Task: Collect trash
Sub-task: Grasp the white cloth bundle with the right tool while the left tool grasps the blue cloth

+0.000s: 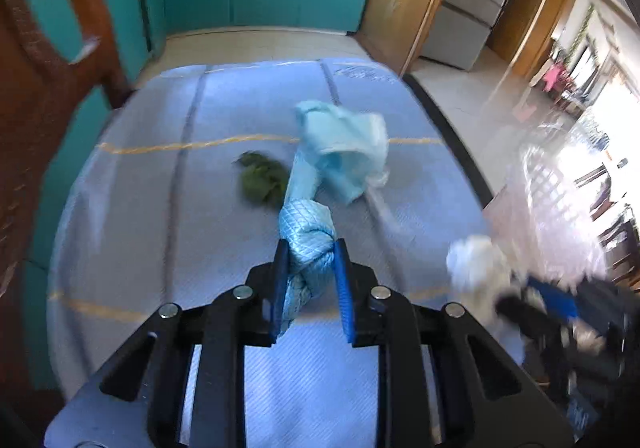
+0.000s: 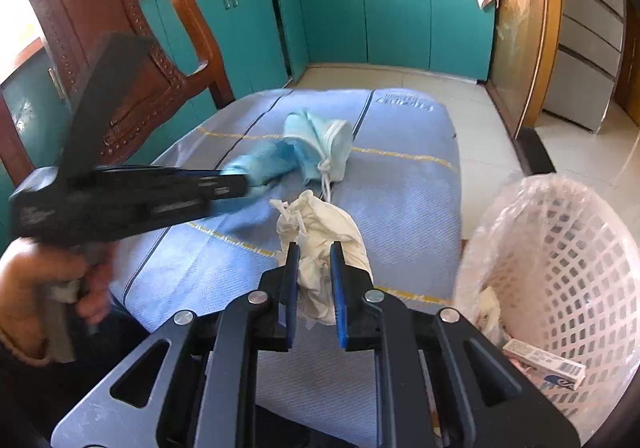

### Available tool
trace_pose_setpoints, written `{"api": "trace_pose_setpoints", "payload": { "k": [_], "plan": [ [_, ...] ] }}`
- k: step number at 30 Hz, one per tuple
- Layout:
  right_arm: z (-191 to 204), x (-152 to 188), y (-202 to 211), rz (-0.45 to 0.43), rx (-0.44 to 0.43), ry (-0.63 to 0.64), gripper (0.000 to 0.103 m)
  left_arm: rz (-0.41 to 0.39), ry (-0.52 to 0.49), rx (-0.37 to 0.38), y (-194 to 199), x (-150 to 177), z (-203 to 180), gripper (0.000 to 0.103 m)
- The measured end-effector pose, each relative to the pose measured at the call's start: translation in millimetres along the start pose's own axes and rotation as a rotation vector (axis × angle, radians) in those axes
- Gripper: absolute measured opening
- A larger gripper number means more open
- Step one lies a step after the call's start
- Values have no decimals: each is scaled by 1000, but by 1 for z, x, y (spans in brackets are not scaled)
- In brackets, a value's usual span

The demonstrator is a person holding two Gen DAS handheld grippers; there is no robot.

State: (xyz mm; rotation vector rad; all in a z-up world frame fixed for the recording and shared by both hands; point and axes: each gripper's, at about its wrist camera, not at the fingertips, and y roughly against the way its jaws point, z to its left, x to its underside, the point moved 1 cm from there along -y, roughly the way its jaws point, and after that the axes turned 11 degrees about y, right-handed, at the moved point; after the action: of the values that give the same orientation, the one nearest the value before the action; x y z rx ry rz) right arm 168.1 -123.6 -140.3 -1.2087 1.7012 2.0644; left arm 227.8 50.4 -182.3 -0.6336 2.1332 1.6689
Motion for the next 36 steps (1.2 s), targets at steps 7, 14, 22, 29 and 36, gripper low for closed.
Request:
{"api": "trace_pose_setpoints", "payload": {
  "k": [7,14,22,29,36],
  "plan": [
    [13,-1,-35,51,47,47,61,53,85,-67,-9,12,39,40],
    [12,3,-57,100,97,55,61,37,77,-67,-15,13,38,65],
    [19,6,-67,125,162,106,41,30,-13,-157,-24,15,23,37],
    [22,-3,-34,39,184,110,39,-48,-50,-190,-5,16,16,31],
    [14,-17,43,-131,236,87,39,-241,-50,-209,60,18,-4,31]
  ]
}}
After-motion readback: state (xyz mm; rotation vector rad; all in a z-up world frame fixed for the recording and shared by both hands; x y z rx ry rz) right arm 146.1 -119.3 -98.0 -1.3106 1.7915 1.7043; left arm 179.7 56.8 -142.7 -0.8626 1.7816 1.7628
